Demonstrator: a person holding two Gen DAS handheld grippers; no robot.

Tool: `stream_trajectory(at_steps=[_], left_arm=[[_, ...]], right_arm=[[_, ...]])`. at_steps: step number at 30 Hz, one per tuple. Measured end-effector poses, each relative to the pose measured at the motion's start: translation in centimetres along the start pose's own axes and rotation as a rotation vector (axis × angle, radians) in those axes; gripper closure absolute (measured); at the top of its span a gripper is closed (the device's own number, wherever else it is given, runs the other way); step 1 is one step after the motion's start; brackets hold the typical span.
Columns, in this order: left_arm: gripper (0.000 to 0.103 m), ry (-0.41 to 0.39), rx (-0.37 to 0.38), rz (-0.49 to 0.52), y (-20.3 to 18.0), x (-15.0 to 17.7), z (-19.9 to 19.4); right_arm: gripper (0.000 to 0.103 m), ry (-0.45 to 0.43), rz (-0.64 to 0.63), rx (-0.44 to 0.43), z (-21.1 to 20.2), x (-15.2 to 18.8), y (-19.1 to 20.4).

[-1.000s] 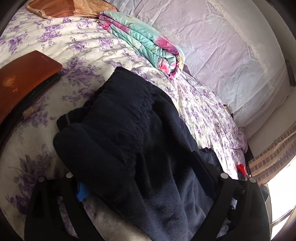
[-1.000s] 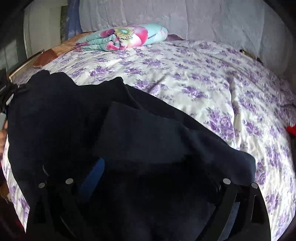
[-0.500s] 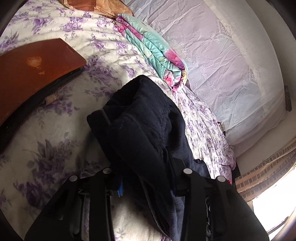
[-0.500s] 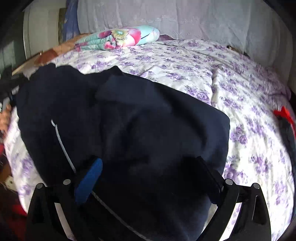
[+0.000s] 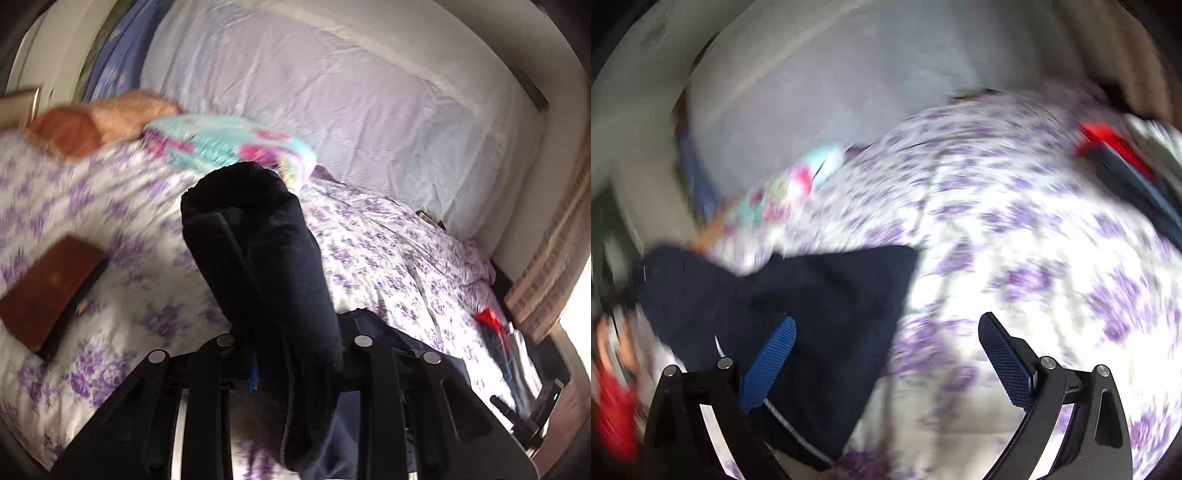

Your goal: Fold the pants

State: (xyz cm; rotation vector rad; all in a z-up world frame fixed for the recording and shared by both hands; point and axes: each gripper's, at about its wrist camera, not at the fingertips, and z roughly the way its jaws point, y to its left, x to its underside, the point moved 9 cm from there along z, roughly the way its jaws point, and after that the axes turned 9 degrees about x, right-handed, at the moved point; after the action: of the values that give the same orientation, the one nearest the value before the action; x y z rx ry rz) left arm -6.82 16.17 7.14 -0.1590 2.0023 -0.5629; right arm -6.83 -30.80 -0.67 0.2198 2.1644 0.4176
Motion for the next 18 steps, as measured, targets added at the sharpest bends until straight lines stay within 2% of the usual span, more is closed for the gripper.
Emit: stream_trajectory(at_steps=[2, 3, 5, 8, 10, 12, 13, 16, 18], left_arm=[[0.079, -0.011, 0.016, 0.086, -3.7, -0.5, 0.3], [0.079, -0.013, 0.026, 0.125, -5.4, -0.6, 0.7], [0.079, -0.001, 0.070, 0.222, -10.4, 0.0, 2.1], [0.079, 0.042, 0.144, 0.320, -16.3, 2.0, 4.4], [0.079, 0.092, 0.195, 0.414, -20.8, 5.1, 6.3], [0.077, 0.145, 0.215, 0.513, -23.9, 8.9, 8.5], [0.077, 0.203, 0.215, 0.572, -25.2, 11.8, 9.8], [0.075, 0.350, 0.222, 0.615, -25.5, 18.2, 11.7], [0.074, 0.357, 0.220, 0.626, -24.8, 19.7, 11.4]], right_arm=[[0.004, 0.068, 0.198, -0.069, 1.1, -0.3, -2.9], [0.004, 0.069, 0.241, -0.107, 1.3, -0.6, -3.5], [0.004, 0.014, 0.240, -0.123, 0.9, -1.3, -3.5], [0.004, 0.027, 0.206, -0.078, 1.5, -1.2, -2.7], [0.004, 0.021, 0.211, -0.082, 1.9, -1.6, -3.0], [0.004, 0.006, 0.250, -0.113, 1.4, -1.6, -3.4], [0.004, -0.004, 0.269, -0.133, 0.8, -1.4, -3.6], [0.004, -0.018, 0.291, -0.164, 0.5, -1.2, -4.3], [0.004, -0.017, 0.284, -0.159, 0.3, -1.0, -4.3]])
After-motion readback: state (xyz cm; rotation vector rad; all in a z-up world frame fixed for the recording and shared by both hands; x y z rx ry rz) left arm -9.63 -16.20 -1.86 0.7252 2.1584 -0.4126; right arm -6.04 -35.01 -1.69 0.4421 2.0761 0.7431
